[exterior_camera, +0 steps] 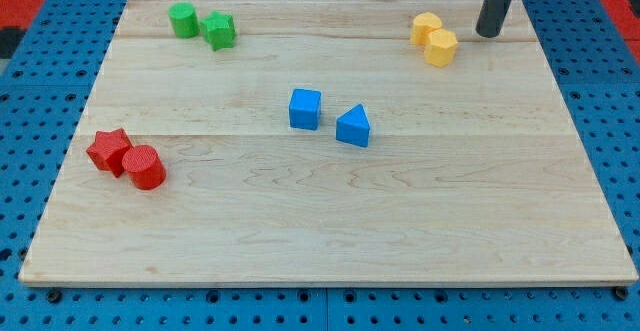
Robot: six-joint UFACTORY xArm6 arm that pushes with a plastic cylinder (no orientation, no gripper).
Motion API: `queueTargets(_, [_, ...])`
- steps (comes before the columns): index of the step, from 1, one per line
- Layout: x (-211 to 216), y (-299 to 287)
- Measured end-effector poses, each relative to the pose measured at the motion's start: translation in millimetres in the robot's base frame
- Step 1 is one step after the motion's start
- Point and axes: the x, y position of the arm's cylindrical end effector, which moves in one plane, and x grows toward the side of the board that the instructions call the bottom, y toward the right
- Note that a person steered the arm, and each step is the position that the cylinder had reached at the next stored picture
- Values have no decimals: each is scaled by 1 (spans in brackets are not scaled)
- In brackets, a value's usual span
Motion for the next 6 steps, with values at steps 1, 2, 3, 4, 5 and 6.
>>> queueTargets(1, [51, 12])
queueTargets(2, [39, -38])
queueTargets(3, [15, -76])
queueTargets(4, [25, -61])
queueTargets(5, [46, -17])
queueTargets(6, [62, -76])
